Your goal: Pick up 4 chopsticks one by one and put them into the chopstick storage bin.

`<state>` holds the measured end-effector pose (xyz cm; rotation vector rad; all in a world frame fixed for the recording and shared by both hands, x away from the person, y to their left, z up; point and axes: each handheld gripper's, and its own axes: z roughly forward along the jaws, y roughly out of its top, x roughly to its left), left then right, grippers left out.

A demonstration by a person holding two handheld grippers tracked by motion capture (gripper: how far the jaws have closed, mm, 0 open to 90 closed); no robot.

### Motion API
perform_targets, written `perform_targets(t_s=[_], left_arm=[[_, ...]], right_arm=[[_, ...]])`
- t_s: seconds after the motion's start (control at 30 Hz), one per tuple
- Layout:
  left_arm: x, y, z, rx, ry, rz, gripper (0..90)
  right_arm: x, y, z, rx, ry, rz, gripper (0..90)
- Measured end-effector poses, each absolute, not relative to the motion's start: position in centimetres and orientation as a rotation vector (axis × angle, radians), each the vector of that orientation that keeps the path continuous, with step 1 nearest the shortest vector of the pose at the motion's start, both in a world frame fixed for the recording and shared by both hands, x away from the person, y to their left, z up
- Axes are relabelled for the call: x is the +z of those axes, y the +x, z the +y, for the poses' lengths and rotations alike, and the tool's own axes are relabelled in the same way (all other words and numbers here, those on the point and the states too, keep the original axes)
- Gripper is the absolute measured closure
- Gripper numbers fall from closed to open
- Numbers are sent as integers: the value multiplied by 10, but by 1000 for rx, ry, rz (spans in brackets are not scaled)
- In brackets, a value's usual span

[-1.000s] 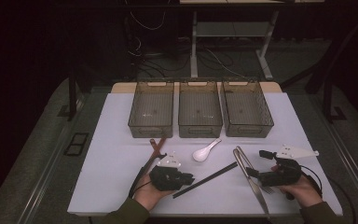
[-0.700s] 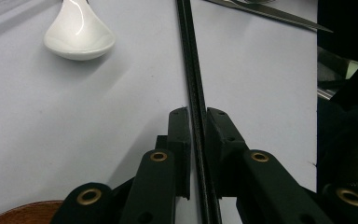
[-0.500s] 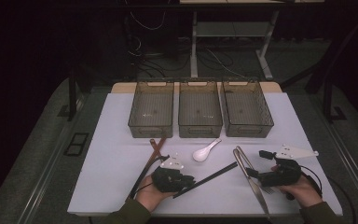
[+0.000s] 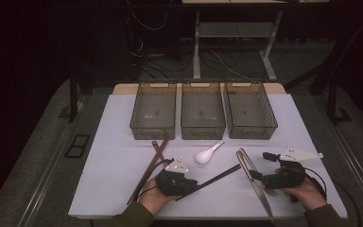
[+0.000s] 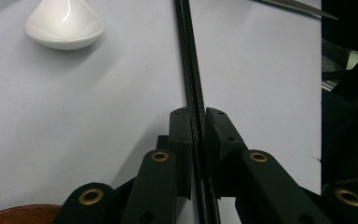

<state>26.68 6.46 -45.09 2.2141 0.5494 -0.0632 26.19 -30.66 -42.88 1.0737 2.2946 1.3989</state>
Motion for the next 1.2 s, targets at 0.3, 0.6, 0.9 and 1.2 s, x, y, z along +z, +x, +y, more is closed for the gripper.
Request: perform_targets(t_s=[0.3, 0.6, 0.9, 1.2], left_arm=[[-452, 268, 64, -44, 2244, 539, 814], [-452, 269, 63, -13, 2242, 550, 825], [-450, 273, 49, 11, 2237, 535, 807], [-451, 275, 36, 29, 2239, 547, 808]], right_arm=[[-429, 262, -307, 1397, 1072, 2296, 97], [-429, 262, -307, 1397, 1073, 2296, 97], [-429, 262, -306, 1396, 1073, 2296, 97], [-429, 262, -306, 1395, 1073, 2296, 97]])
